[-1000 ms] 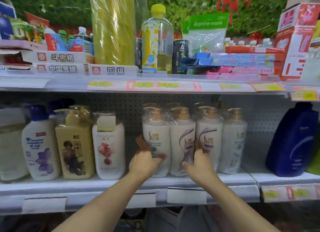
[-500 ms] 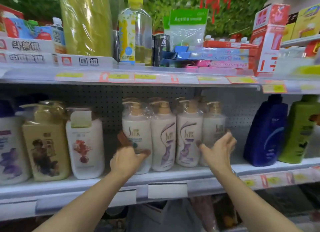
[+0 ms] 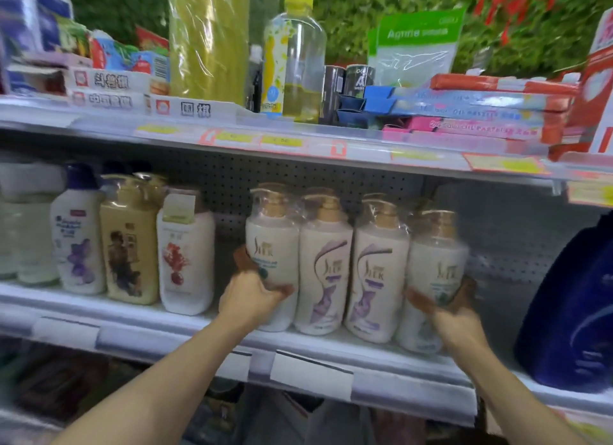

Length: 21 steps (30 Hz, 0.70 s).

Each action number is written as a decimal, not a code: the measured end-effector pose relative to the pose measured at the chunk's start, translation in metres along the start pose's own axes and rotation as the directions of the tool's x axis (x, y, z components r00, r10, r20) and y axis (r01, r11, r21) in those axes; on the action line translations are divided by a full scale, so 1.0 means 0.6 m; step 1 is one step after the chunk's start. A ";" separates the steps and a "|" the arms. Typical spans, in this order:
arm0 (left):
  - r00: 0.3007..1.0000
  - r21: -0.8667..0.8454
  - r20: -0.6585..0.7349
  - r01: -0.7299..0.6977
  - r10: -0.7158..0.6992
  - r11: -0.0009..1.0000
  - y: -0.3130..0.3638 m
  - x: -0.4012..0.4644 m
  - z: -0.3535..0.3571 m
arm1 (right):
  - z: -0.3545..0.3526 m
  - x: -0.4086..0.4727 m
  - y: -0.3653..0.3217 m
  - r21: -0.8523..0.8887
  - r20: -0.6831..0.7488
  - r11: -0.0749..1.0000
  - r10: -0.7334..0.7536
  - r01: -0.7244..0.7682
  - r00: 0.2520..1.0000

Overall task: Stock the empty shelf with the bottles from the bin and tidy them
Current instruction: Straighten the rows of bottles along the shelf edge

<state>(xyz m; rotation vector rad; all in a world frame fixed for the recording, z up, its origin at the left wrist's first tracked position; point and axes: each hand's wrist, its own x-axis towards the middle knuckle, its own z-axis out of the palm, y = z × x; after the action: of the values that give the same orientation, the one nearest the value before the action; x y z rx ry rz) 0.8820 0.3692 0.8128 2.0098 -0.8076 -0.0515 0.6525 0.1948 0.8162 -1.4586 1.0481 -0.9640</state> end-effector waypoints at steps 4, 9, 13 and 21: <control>0.999 -0.021 -0.045 0.005 -0.006 1.000 -0.002 -0.006 -0.009 | 0.007 0.001 0.003 -0.025 0.016 0.999 -0.035 0.035 0.999; 0.999 -0.032 -0.041 0.027 -0.029 0.999 -0.018 -0.008 -0.030 | 0.024 -0.006 0.001 -0.013 0.028 0.994 -0.110 0.111 0.994; 0.998 -0.046 -0.057 0.024 -0.026 0.999 -0.027 -0.005 -0.040 | 0.037 -0.012 -0.002 0.040 0.052 0.984 -0.175 0.173 0.983; 0.999 0.017 0.001 0.039 -0.039 0.999 -0.024 -0.002 -0.058 | 0.052 -0.023 -0.007 0.062 0.053 0.969 -0.242 0.238 0.969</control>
<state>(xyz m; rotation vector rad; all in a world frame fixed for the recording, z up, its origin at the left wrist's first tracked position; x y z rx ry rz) 0.9006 0.4011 0.8210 2.0416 -0.7719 -0.0692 0.6785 0.2169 0.8162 -1.5837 0.8071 -1.1042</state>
